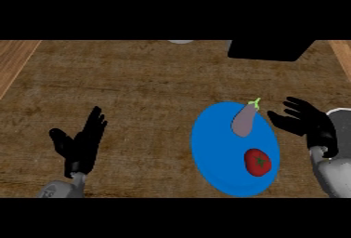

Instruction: Pick the eggplant from the plate and place it in the pan

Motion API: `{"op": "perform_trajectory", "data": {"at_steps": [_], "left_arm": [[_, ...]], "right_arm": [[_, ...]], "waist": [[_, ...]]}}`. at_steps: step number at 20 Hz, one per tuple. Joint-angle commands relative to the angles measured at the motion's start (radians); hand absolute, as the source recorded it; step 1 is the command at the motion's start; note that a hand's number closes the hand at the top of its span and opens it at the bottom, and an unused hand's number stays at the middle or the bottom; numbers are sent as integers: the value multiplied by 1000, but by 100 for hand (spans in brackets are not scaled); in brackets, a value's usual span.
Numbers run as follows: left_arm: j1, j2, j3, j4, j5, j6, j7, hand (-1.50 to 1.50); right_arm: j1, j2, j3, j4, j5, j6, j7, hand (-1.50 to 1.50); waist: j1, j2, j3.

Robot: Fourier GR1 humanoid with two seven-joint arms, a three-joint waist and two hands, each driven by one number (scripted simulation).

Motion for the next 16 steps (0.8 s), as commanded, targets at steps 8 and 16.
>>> {"op": "perform_trajectory", "data": {"at_steps": [8, 16], "left_arm": [[30, -43, -17, -6, -4, 51, 38, 0], [29, -15, 11, -40, 7, 25, 45, 0]], "right_arm": [[-425, -56, 242, 204, 356, 53, 691, -150], [-595, -9, 188, 510, 222, 320, 690, -150]], "waist": [[-3, -5, 7], [-5, 11, 14]]}}
